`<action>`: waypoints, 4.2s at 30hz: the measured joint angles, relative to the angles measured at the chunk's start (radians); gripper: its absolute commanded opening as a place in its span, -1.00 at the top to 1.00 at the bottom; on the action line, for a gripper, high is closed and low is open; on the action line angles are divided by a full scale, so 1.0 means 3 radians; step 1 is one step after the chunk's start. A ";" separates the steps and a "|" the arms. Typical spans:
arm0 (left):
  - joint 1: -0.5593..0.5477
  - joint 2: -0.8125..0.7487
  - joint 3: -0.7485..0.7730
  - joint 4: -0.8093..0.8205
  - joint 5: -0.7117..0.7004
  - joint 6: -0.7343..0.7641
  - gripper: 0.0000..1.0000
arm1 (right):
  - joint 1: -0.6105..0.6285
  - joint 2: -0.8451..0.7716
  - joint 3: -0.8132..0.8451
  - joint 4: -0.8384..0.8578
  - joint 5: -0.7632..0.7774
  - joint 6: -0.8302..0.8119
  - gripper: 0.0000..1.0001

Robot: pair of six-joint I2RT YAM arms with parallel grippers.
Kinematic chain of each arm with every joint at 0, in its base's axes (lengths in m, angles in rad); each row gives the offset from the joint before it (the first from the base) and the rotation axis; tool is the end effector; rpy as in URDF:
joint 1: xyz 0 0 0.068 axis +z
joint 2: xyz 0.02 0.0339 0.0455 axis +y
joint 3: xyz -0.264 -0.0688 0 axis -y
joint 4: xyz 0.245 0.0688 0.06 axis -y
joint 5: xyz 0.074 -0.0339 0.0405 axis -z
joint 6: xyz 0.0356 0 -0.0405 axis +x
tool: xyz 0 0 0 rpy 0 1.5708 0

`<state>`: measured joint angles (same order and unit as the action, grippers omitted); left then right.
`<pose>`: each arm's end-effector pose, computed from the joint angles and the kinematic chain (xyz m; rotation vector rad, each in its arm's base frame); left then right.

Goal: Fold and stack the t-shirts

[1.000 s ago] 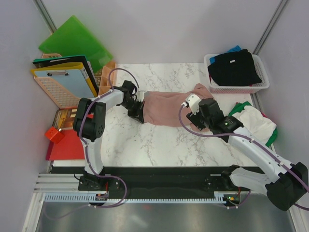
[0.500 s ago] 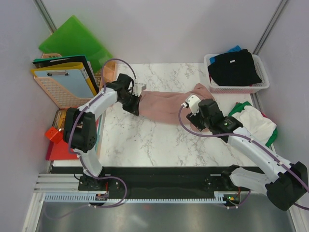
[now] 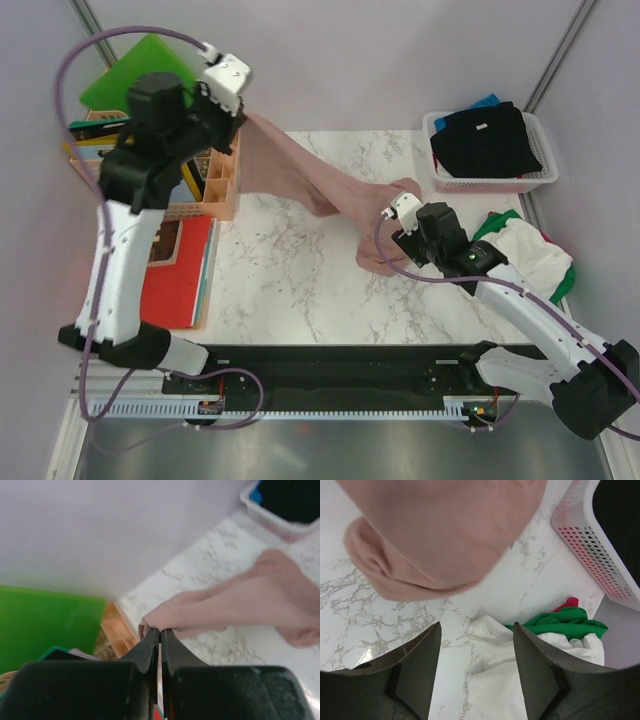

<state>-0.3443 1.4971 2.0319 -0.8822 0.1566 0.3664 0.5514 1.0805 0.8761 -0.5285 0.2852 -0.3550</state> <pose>0.2649 -0.1009 0.5161 0.7643 1.7570 -0.1353 0.1996 0.1110 0.2831 -0.8647 2.1075 -0.2256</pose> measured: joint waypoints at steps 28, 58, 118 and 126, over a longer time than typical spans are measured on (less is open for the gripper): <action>0.0003 -0.0856 -0.0629 0.0009 -0.0595 0.0359 0.96 | 0.0455 0.0266 -0.0309 0.0033 -0.1203 -0.0183 -0.71; 0.0075 -0.0860 -0.0985 0.0088 -0.0693 0.0437 0.96 | 0.1129 0.3173 0.1845 0.0613 -0.1373 -0.0024 0.99; 0.0881 -0.2534 -0.1896 0.0910 -0.0088 0.0317 0.96 | 0.0098 -0.1146 0.1475 0.0392 0.0084 -0.0713 1.00; 0.0881 -0.1451 -0.2057 0.1100 -0.0259 0.0123 0.96 | -0.0132 0.0168 0.1256 0.0724 0.0164 -0.0469 1.00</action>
<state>-0.0799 1.0618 1.4147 -0.5522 0.0788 0.4034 0.5117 1.1309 1.2530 -0.3115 0.3344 -0.4957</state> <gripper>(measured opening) 0.033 0.018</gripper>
